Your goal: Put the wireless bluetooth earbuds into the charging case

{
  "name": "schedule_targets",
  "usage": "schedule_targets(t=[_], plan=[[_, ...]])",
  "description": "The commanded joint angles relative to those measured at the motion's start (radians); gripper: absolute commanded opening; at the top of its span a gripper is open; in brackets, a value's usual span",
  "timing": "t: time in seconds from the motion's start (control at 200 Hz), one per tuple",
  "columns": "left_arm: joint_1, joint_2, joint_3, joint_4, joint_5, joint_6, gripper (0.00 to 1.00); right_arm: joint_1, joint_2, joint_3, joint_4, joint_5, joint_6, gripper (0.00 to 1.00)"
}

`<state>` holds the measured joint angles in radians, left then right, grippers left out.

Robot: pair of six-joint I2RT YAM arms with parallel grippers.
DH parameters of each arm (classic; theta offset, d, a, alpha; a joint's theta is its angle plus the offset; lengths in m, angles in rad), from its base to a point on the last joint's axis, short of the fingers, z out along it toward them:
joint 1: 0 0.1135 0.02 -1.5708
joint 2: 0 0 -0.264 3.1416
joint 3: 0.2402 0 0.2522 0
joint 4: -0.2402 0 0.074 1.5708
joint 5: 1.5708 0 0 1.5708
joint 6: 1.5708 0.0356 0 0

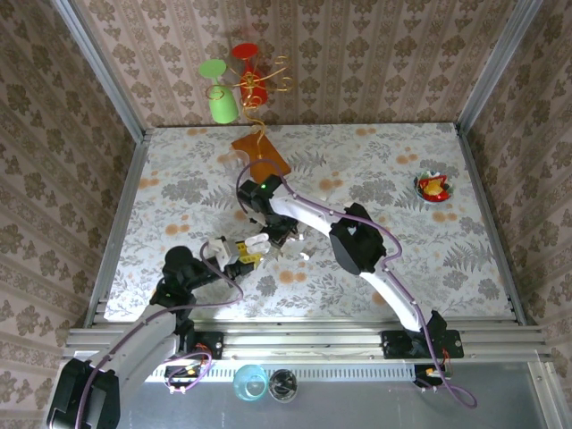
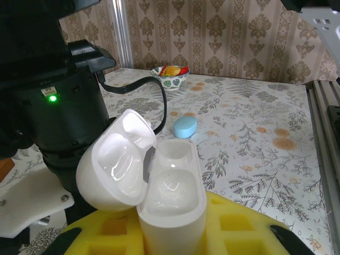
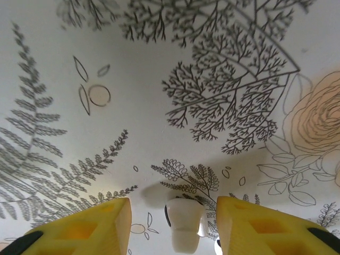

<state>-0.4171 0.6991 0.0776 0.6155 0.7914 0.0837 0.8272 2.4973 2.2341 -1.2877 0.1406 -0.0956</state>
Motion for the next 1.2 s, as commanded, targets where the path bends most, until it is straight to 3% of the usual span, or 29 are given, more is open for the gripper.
schedule_targets(t=[0.0,0.22,0.67,0.91,1.195], plan=[[0.005,-0.008,-0.013,-0.009,0.015,0.026,0.00,-0.003,0.029,0.042,-0.067,0.027,-0.040,0.47],[0.005,-0.006,-0.012,-0.012,0.010,0.025,0.00,-0.002,0.073,0.078,-0.097,0.002,-0.058,0.46],[0.005,0.023,0.002,-0.024,0.003,0.033,0.00,-0.010,0.080,0.097,-0.118,0.008,-0.034,0.32],[0.005,0.043,0.005,-0.020,0.000,0.043,0.00,-0.010,0.081,0.086,-0.094,0.013,-0.011,0.30],[0.005,0.048,0.004,-0.016,-0.014,0.051,0.01,-0.016,-0.047,-0.032,0.053,-0.009,0.026,0.27]])
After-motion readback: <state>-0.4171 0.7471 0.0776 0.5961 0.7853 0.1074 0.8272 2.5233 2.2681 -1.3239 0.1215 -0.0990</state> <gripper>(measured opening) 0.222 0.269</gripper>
